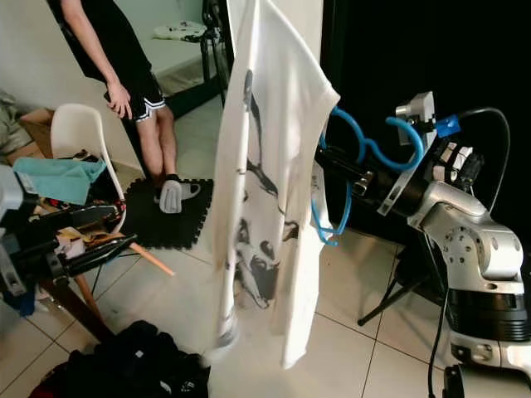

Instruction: Hang hanger

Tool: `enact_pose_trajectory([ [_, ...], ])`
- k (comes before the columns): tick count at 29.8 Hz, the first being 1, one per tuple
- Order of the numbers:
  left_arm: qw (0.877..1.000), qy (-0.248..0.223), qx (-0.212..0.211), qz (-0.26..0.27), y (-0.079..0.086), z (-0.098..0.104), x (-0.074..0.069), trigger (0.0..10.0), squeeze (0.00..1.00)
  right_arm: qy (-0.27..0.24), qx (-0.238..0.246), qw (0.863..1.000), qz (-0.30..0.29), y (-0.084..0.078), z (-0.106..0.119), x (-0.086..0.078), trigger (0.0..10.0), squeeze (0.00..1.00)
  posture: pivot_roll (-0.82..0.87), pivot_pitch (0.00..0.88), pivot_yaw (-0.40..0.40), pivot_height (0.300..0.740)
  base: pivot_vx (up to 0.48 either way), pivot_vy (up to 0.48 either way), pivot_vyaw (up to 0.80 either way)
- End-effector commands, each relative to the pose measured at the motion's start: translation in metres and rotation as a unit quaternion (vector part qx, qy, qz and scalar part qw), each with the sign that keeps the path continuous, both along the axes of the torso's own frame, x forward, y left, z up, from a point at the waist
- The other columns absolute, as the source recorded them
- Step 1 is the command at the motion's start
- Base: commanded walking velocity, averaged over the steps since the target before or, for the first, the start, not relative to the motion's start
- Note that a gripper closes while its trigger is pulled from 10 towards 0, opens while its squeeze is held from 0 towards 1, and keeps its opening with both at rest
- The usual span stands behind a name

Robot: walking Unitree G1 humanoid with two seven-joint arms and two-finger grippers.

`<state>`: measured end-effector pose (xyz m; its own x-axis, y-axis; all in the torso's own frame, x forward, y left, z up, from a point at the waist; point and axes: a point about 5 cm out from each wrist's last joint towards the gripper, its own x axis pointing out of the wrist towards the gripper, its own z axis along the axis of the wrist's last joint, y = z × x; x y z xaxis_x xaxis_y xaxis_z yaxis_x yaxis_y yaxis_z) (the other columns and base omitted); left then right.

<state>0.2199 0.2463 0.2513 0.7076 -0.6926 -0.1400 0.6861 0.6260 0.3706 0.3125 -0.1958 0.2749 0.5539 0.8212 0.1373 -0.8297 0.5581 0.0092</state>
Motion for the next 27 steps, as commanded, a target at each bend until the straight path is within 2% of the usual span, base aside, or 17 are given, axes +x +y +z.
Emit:
enact_pose_trajectory([
  [1, 1.000, -0.008, 0.019, -0.002, 0.002, 0.008, -0.002, 10.0, 1.00, -0.029, -0.017, 0.999, 0.013, 0.006, 0.007, -0.003, 10.0, 0.00, -0.08, 0.000, 0.031, 0.736, 0.000, 0.000, 0.00],
  [2, 1.000, -0.008, 0.019, -0.002, 0.002, 0.008, -0.002, 10.0, 1.00, -0.029, -0.017, 0.999, 0.013, 0.006, 0.007, -0.003, 10.0, 0.00, -0.08, 0.000, 0.031, 0.736, 0.000, 0.000, 0.00],
  [3, 0.999, -0.031, 0.029, 0.002, 0.007, 0.022, -0.001, 10.0, 1.00, -0.033, -0.052, 0.998, 0.019, 0.010, 0.002, -0.003, 10.0, 0.00, -0.08, 0.000, 0.030, 0.736, 0.000, 0.000, 0.00],
  [5, 0.999, -0.031, 0.029, 0.002, 0.007, 0.022, -0.001, 10.0, 1.00, -0.033, -0.052, 0.998, 0.019, 0.010, 0.002, -0.003, 10.0, 0.00, -0.08, 0.000, 0.030, 0.736, 0.000, 0.000, 0.00],
  [7, 0.991, -0.131, 0.032, -0.021, 0.006, 0.077, 0.004, 10.0, 1.00, -0.047, -0.175, 0.982, 0.047, 0.033, -0.018, 0.001, 10.0, 0.00, -0.07, 0.000, 0.031, 0.736, 0.000, 0.000, 0.00],
  [8, 0.991, -0.131, 0.032, -0.021, 0.006, 0.077, 0.004, 10.0, 1.00, -0.047, -0.175, 0.982, 0.047, 0.033, -0.018, 0.001, 10.0, 0.00, -0.07, 0.000, 0.031, 0.736, 0.000, 0.000, 0.00],
  [9, 0.984, -0.170, 0.043, -0.043, 0.002, 0.099, 0.006, 10.0, 1.00, -0.055, -0.219, 0.972, 0.068, 0.045, -0.025, 0.002, 10.0, 0.00, -0.07, 0.000, 0.033, 0.736, 0.000, 0.000, 0.00],
  [10, 0.984, -0.170, 0.043, -0.043, 0.002, 0.099, 0.006, 10.0, 1.00, -0.055, -0.219, 0.972, 0.068, 0.045, -0.025, 0.002, 10.0, 0.00, -0.07, 0.000, 0.033, 0.736, 0.000, 0.000, 0.00],
  [11, 0.978, -0.192, 0.052, -0.057, -0.001, 0.112, 0.007, 10.0, 1.00, -0.060, -0.244, 0.965, 0.081, 0.053, -0.030, 0.002, 10.0, 0.00, -0.07, 0.000, 0.034, 0.736, 0.000, 0.000, 0.00],
  [12, 0.974, -0.198, 0.073, -0.080, -0.006, 0.120, 0.009, 10.0, 0.35, -0.065, -0.272, 0.956, 0.091, 0.060, -0.033, 0.004, 10.0, 0.00, -0.06, 0.000, 0.035, 0.736, 0.000, 0.000, 0.00],
  [14, 0.974, -0.198, 0.073, -0.080, -0.006, 0.120, 0.009, 10.0, 0.35, -0.065, -0.272, 0.956, 0.091, 0.060, -0.033, 0.004, 10.0, 0.00, -0.06, 0.000, 0.035, 0.736, 0.000, 0.000, 0.00],
  [15, 0.967, -0.187, 0.113, -0.129, -0.015, 0.126, 0.011, 10.0, 0.00, -0.077, -0.316, 0.940, 0.107, 0.069, -0.039, 0.007, 10.0, 0.00, -0.06, 0.000, 0.037, 0.736, 0.000, 0.000, 0.00],
  [19, 0.961, -0.165, 0.138, -0.175, -0.024, 0.128, 0.012, 10.0, 0.00, -0.085, -0.331, 0.931, 0.125, 0.078, -0.042, 0.007, 10.0, 0.00, -0.06, 0.000, 0.042, 0.736, 0.000, 0.000, 0.00],
  [20, 0.956, -0.135, 0.160, -0.205, -0.028, 0.122, 0.012, 10.0, 0.00, -0.091, -0.335, 0.928, 0.133, 0.083, -0.042, 0.007, 10.0, 0.00, -0.06, 0.000, 0.046, 0.736, 0.000, 0.000, 0.00],
  [21, 0.956, -0.135, 0.160, -0.205, -0.028, 0.122, 0.012, 10.0, 0.00, -0.091, -0.335, 0.928, 0.133, 0.083, -0.042, 0.007, 10.0, 0.00, -0.06, 0.000, 0.046, 0.736, 0.000, 0.000, 0.00],
  [23, 0.947, -0.067, 0.199, -0.245, -0.030, 0.103, 0.017, 10.0, 0.00, -0.111, -0.342, 0.921, 0.151, 0.095, -0.040, 0.005, 10.0, 0.00, -0.06, 0.000, 0.054, 0.736, 0.000, 0.000, 0.00],
  [27, 0.940, -0.016, 0.216, -0.262, -0.030, 0.085, 0.024, 10.0, 0.00, -0.125, -0.343, 0.916, 0.169, 0.106, -0.038, 0.002, 10.0, 0.00, -0.06, 0.000, 0.055, 0.736, 0.000, 0.000, 0.00],
])
